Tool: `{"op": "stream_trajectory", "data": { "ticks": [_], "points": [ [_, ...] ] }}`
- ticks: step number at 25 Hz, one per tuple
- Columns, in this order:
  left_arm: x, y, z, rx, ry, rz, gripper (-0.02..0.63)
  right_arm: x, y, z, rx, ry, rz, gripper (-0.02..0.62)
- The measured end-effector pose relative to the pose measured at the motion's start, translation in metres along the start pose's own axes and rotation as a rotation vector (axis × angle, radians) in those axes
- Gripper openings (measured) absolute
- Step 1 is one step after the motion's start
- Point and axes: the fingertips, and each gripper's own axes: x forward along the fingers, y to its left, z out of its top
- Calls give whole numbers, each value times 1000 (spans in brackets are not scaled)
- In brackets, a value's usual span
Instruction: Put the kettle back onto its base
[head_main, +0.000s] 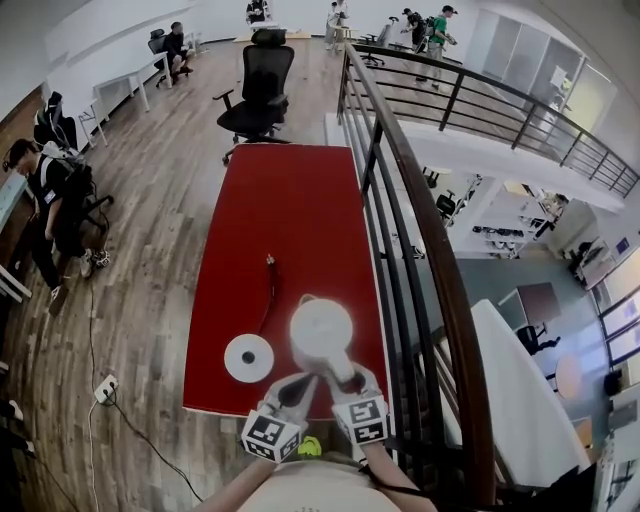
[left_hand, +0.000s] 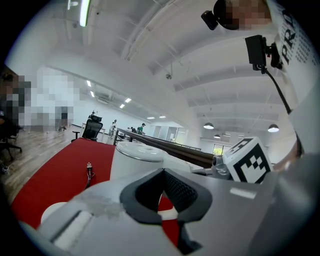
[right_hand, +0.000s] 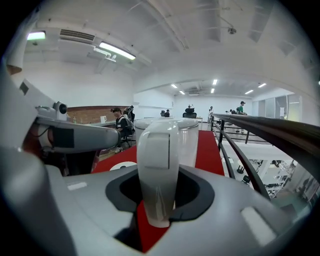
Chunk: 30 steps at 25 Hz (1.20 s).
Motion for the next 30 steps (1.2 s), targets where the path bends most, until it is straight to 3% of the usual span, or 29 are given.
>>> {"op": "stream_trajectory", "data": {
  "ticks": [12,18,30],
  "points": [
    [-4,-5,1,7,6,-4,-8,-3,-3,-2,32,-35,8,123],
    [-22,5,3,10,2,48,-9,-11,-11,30,95,-125,19,119],
    [-34,25,36,28,-71,123,-8,-24,1,70,18,-182,60,117]
  ]
}}
